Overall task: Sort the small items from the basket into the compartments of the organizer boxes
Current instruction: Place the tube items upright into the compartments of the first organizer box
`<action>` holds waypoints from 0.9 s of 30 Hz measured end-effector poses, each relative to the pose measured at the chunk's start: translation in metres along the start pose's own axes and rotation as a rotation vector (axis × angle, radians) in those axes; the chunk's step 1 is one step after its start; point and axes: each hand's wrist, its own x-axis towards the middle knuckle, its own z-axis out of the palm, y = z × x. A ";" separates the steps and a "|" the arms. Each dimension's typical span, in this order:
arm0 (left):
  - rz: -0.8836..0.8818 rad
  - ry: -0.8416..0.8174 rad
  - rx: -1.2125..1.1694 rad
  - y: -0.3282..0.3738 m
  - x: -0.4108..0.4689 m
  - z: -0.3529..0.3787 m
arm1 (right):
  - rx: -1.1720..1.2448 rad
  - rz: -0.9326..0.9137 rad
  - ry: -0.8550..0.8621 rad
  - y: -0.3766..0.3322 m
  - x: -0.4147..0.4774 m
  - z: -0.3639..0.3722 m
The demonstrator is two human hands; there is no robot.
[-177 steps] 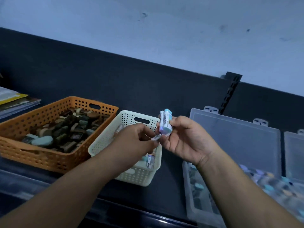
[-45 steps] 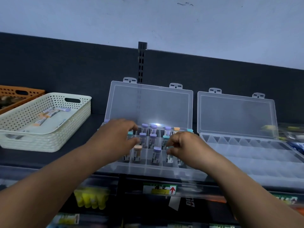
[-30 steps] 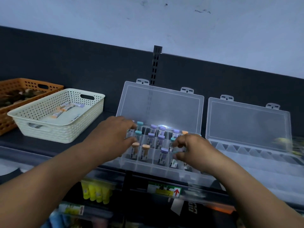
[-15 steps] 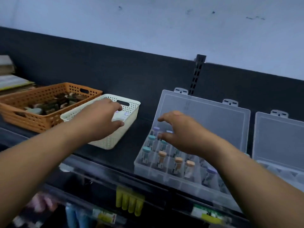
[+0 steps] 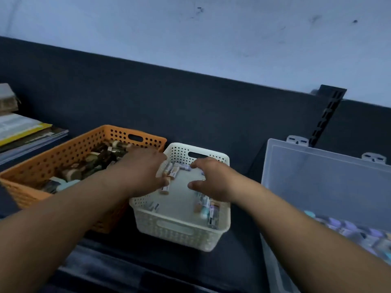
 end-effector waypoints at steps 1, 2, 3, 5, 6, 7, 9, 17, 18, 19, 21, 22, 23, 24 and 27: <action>0.008 -0.021 -0.030 -0.005 0.004 0.003 | -0.012 0.015 -0.020 -0.004 0.009 0.004; 0.017 -0.034 -0.072 -0.011 0.007 0.007 | -0.027 0.032 -0.042 -0.008 0.020 0.008; 0.021 -0.043 -0.112 -0.014 0.008 0.010 | -0.038 0.043 -0.065 -0.010 0.029 0.011; 0.044 -0.042 -0.188 -0.020 0.011 0.017 | -0.043 0.063 -0.110 -0.015 0.048 0.017; 0.057 -0.034 -0.226 -0.021 0.012 0.019 | -0.039 0.070 -0.127 -0.016 0.057 0.020; 0.064 -0.026 -0.267 -0.023 0.014 0.021 | -0.032 0.074 -0.141 -0.018 0.067 0.022; 0.062 -0.012 -0.338 -0.026 0.014 0.022 | -0.049 0.083 -0.194 -0.018 0.086 0.031; 0.065 -0.006 -0.409 -0.029 0.016 0.028 | -0.126 0.123 -0.290 -0.014 0.106 0.058; 0.068 -0.003 -0.414 -0.029 0.015 0.028 | -0.101 0.115 -0.252 -0.015 0.105 0.057; 0.071 0.000 -0.414 -0.029 0.016 0.028 | -0.069 0.106 -0.223 -0.015 0.104 0.057; 0.070 -0.001 -0.405 -0.030 0.015 0.029 | -0.028 0.101 -0.197 -0.015 0.103 0.057; 0.068 0.001 -0.404 -0.030 0.014 0.029 | -0.013 0.104 -0.195 -0.014 0.104 0.058; 0.068 0.003 -0.405 -0.030 0.014 0.029 | 0.000 0.118 -0.211 -0.013 0.105 0.058; 0.069 0.006 -0.404 -0.030 0.014 0.029 | 0.018 0.136 -0.236 -0.012 0.106 0.058; 0.067 0.017 -0.394 -0.029 0.014 0.029 | 0.085 0.156 -0.210 -0.006 0.112 0.060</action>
